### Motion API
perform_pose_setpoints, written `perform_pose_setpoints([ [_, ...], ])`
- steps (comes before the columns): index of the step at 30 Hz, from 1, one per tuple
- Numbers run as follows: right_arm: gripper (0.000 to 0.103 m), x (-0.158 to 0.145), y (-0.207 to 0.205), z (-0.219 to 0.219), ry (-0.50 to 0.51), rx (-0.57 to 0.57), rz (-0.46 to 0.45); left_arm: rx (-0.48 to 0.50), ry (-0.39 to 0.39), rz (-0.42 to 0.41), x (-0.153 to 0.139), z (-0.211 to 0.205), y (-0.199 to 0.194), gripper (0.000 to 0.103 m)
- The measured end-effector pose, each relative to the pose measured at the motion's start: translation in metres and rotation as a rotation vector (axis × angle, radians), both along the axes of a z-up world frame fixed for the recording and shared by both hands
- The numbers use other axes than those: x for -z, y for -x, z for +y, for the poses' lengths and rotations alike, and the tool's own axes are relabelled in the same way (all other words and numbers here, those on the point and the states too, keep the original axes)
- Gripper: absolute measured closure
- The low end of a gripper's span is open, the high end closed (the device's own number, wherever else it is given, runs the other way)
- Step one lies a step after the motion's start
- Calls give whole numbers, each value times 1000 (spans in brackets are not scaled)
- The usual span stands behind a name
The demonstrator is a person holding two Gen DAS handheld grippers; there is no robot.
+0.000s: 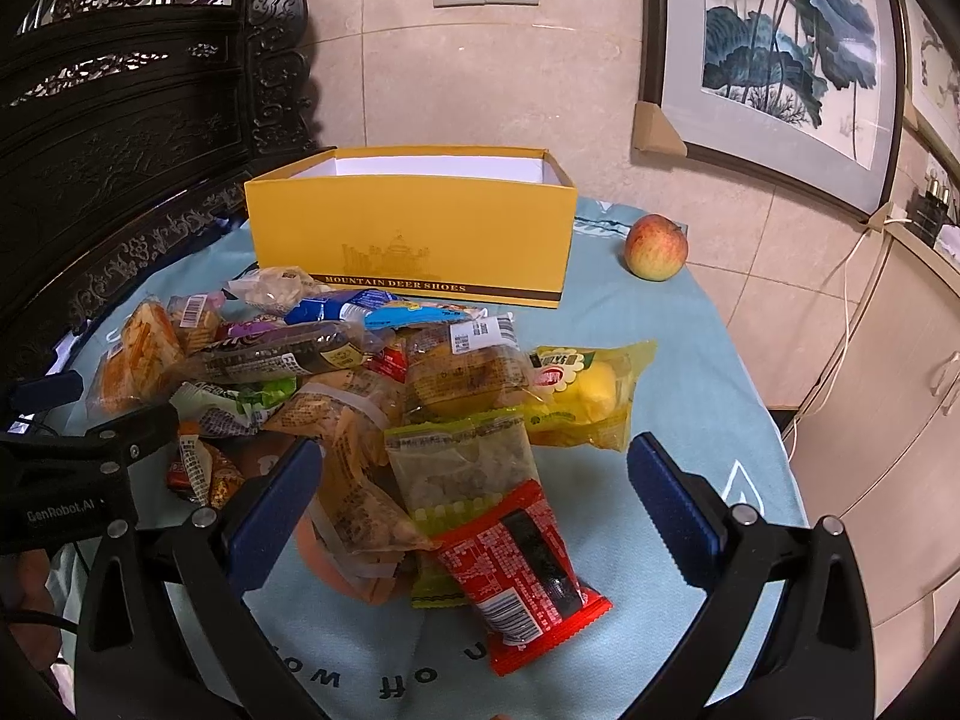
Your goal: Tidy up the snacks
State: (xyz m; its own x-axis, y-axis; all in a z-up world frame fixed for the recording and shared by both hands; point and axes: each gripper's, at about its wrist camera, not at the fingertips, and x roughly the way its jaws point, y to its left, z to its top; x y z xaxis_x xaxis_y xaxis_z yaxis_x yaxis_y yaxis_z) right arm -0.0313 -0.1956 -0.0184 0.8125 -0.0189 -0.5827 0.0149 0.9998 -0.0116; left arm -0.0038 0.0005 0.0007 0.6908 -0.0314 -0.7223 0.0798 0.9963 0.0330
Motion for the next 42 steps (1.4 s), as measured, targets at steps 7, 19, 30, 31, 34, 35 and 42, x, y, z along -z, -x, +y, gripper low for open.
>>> perform_pose_setpoints([
  [7,1,-2,0,-1,0,-2,0,10,-7,6,1,-1,0,2],
  [19,1,-2,-1,-1,1,-2,0,12,-10,9,0,-4,0,2],
  [30,1,0,0,-2,-2,-3,3,12,-12,13,3,-5,1,2],
  [31,1,0,0,-2,-3,-3,2,13,-9,15,3,-5,2,2],
  [34,1,1,0,-1,-4,-4,5,13,-9,15,4,-4,2,2],
  [35,1,1,0,-1,-4,-4,5,14,-8,17,4,-4,2,2],
  [42,1,3,0,-1,-5,-4,7,14,-7,20,6,-3,2,2],
])
